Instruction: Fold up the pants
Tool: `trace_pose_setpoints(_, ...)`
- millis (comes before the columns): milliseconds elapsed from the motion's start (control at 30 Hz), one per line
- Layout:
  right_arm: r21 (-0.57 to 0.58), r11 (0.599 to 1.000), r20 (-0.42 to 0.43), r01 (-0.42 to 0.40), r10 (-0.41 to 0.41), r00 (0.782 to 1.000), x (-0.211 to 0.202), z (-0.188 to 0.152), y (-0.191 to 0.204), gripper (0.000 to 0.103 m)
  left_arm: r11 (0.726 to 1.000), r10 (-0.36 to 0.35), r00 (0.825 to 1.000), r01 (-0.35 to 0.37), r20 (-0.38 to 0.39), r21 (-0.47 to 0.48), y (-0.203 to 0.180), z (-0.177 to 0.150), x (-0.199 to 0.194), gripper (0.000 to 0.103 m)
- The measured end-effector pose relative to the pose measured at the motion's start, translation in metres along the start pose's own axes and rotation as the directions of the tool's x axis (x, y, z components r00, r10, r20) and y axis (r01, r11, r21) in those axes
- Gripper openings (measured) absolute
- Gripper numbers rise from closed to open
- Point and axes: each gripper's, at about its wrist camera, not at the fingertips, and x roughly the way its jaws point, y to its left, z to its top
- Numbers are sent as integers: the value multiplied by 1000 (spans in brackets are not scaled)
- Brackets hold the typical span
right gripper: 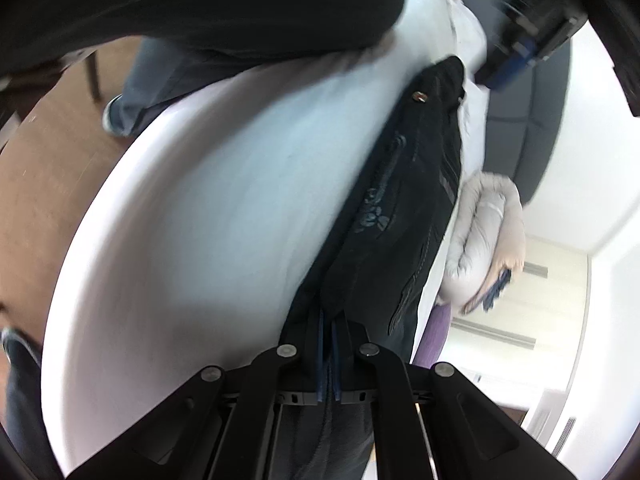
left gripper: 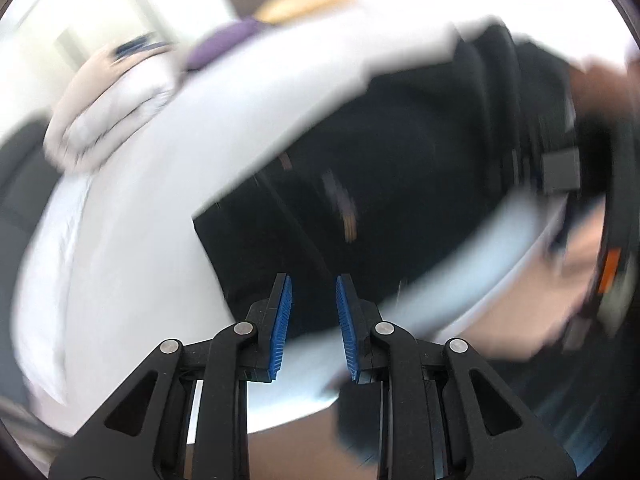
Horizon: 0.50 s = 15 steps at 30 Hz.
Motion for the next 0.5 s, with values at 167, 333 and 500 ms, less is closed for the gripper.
trace_pose_setpoints(167,123,991,-20,57,-55,998,-4,-1,2,7,963,-97,993,77,-66,-259,-12,25,73,23)
trace_pose_setpoints(333,389,920,-3,51,-54,999,-16,-14,-16,39,964,-16,988,-26,-155,-266,-35,34,111,23)
trace_pose_setpoints(500,854,505,131,-127,27,991,-50,-103,-72,94,977,54,980,-92,-192,-194,-54,44,120,23)
